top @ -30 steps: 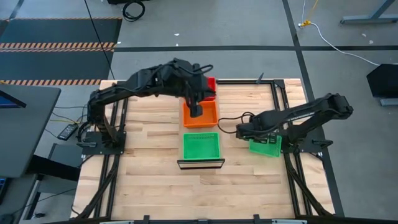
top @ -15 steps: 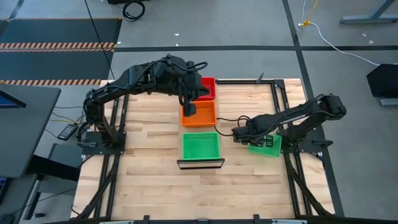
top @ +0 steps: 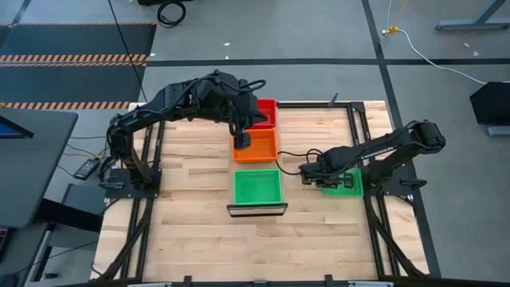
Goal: Stack baskets on shelf by color
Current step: Stack the green basket on top of the green baskets on the shelf
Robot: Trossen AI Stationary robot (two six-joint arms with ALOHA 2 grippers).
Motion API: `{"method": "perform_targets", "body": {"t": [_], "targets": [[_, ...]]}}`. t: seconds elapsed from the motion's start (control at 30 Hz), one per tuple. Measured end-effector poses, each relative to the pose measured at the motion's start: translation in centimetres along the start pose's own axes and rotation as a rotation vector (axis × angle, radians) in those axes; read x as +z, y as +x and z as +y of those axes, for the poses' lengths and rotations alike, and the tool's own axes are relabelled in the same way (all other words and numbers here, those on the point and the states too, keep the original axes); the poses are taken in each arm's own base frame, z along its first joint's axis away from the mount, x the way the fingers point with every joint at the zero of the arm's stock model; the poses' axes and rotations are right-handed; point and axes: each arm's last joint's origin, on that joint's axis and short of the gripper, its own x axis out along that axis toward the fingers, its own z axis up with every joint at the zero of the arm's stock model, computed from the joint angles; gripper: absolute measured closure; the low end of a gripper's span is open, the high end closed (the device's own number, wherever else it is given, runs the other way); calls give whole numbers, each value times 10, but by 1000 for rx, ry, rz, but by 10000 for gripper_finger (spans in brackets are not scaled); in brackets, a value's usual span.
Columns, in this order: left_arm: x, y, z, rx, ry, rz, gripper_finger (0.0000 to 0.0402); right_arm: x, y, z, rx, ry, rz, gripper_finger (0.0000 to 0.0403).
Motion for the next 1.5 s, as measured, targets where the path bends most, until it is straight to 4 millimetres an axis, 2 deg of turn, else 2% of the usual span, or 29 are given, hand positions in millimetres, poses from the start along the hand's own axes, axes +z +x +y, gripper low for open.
{"method": "perform_targets", "body": {"t": [0.17, 0.43, 0.63, 0.77, 1.0, 1.17, 1.5], "targets": [[-4, 0, 0, -4, 1, 36, 380, -1, -8, -5, 23, -29, 8, 390], [-6, 0, 2, -3, -1, 57, 389, 0, -37, -35, 80, -19, 2, 376], [-6, 0, 2, -1, -1, 55, 386, 5, -59, -55, 193, 14, -37, 391], [-6, 0, 2, -2, -2, 54, 391, 7, -76, -59, 297, -18, -71, 390], [-6, 0, 2, -2, -2, 54, 386, 8, -105, -61, 369, -113, -104, 391], [-6, 0, 3, 0, -3, 54, 383, 7, -131, -58, 463, -245, -165, 391], [-10, 1, 23, 49, -22, 61, 388, 11, -185, -60, 594, -754, -336, 389]]}}
